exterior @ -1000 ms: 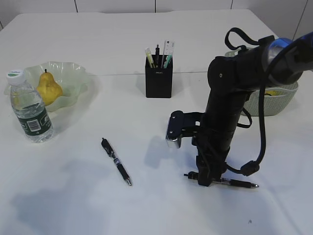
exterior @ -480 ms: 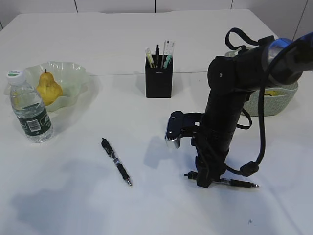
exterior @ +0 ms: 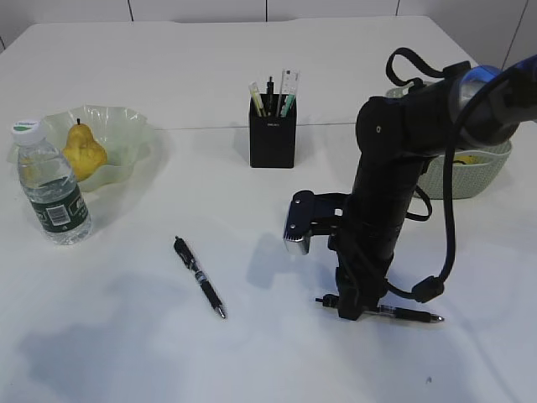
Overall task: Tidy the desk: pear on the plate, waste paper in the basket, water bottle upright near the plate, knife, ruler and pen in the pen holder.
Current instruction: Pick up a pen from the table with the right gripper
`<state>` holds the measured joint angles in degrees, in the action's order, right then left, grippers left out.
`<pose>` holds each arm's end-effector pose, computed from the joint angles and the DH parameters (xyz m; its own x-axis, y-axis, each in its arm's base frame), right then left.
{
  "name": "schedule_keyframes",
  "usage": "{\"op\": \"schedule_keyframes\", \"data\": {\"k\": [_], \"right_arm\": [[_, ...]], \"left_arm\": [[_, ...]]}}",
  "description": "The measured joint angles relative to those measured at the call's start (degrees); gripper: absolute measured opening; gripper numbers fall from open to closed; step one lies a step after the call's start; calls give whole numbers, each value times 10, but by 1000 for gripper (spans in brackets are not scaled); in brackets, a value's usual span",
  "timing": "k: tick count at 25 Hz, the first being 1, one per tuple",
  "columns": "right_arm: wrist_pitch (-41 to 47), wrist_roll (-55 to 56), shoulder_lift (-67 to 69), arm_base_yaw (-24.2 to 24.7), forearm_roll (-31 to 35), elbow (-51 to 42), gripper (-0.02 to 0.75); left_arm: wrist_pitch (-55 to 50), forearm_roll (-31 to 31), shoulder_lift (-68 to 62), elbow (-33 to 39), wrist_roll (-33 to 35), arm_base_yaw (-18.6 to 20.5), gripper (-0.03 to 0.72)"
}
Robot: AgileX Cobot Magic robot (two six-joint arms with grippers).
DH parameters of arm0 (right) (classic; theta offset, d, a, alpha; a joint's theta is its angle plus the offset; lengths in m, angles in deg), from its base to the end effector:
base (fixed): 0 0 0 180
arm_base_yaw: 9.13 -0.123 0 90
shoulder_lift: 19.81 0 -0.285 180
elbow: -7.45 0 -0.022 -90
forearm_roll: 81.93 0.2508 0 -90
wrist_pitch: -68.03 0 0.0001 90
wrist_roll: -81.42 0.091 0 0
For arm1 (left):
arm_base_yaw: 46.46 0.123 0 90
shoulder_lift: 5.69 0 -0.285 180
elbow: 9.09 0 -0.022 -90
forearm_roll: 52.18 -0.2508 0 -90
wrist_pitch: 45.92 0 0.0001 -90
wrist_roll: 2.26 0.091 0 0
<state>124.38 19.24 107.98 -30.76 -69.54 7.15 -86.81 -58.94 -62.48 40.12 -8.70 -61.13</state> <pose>0.3468 0.1550 0.1215 -0.2399 -0.9647 -0.1085 -0.9625 0.2218 0.1563 0.1380 -0.0289 0.2376 -0.8131 0.1891 -0.5505 0.1929 0.9799 0.0517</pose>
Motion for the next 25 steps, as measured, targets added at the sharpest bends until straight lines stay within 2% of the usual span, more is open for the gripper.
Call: {"op": "schedule_keyframes", "data": {"k": [5, 11, 16, 25], "right_arm": [[0, 0, 2, 0, -7, 2, 272], [-3, 0, 2, 0, -7, 2, 235], [-12, 0, 2, 0, -9, 2, 175], [-18, 0, 2, 0, -9, 2, 157]], "left_arm": [[0, 0, 0, 0, 0, 0, 239], [0, 0, 0, 0, 0, 0, 238], [0, 0, 0, 0, 0, 0, 237], [0, 0, 0, 0, 0, 0, 237]]}}
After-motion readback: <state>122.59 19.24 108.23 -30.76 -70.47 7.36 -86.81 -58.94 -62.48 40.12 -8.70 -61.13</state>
